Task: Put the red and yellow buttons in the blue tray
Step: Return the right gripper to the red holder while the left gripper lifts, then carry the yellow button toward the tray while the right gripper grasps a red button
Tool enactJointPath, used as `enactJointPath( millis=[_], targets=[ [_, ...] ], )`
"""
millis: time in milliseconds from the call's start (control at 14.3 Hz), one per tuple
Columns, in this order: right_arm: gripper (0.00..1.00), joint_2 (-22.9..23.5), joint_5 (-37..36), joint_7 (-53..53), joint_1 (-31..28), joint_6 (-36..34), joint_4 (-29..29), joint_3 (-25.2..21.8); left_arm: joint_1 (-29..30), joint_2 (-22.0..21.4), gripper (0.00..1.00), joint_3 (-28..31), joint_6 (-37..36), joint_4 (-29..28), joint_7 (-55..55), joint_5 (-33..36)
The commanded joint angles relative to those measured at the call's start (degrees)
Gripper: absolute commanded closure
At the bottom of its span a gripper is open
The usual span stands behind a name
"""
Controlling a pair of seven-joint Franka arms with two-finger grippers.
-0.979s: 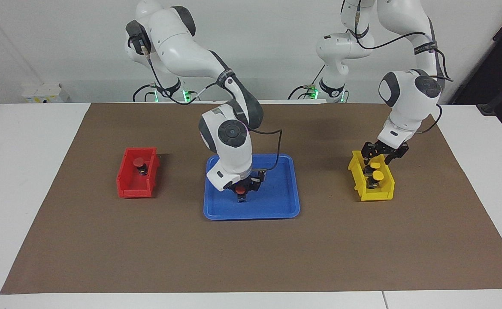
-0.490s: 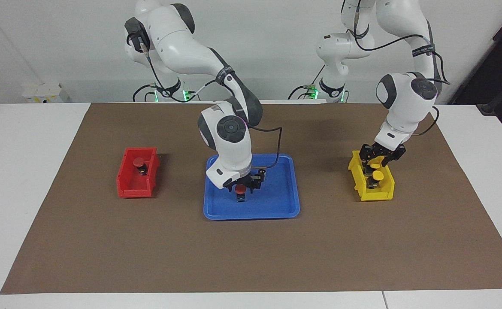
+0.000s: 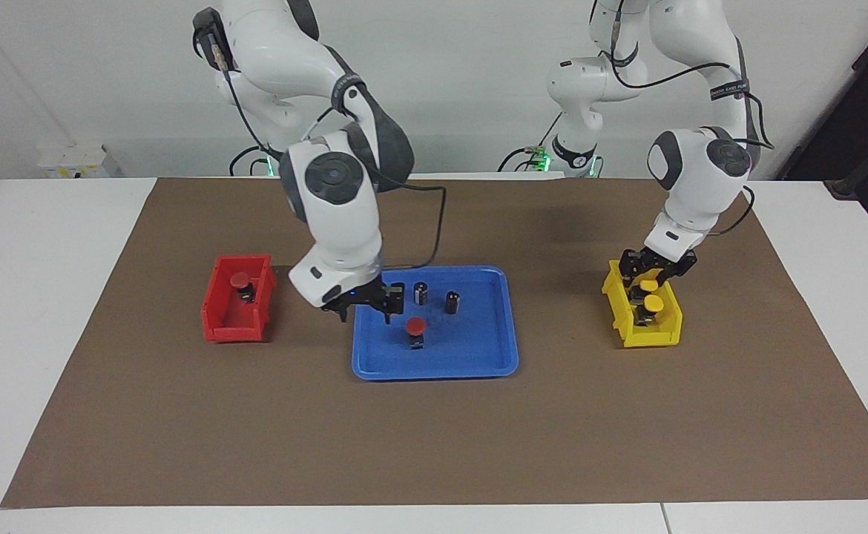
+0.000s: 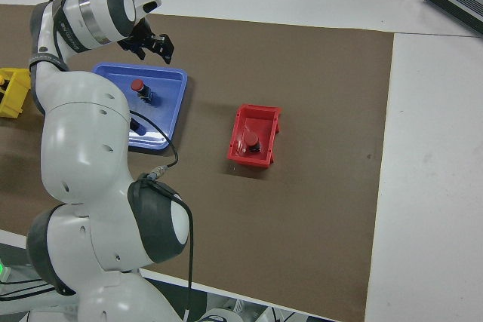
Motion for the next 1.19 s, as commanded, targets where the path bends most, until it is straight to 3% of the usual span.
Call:
enactJointPath(
  millis=[0,210,420,630,909,979,1119],
  targets=[
    [0.19,-13.2,0.6,-11.5,-7.0,2.8,-18.7,0.9,-0.2,0.3,0.39,0.3,1.7,-0.5,-0.7,-0.6],
    [0.19,-19.5,0.7,-19.7,-12.3,7.9,-30.9,0.8,0.3,0.5,0.47,0.4,0.7,0.5,-0.3,-0.6],
    [0.19,-22.5,0.7,-28.5,-18.7,14.0,-39.6,0.9,0.3,0.5,0.7,0.6,-1.5,2.2,-0.4,-0.6],
    [0.2,-24.7,3.0,-31.9,-21.6,20.2,-46.3,0.9,-0.3,0.1,0.92,0.5,-15.4,11.2,-0.9,-0.6],
    [0.25,-24.7,3.2,-31.8,-21.1,22.4,-48.3,0.9,-2.4,0.1,0.96,0.2,-36.2,28.1,-7.2,-0.4],
    [0.26,-24.7,3.2,-31.8,-21.1,22.5,-48.7,0.9,-4.0,0.7,0.97,0.1,-35.7,29.6,-11.3,-0.5],
    [0.27,-25.1,3.4,-31.5,-21.1,24.4,-50.5,0.9,-8.7,1.6,0.99,-0.1,-27.8,28.6,-21.0,-1.0]
  ],
)
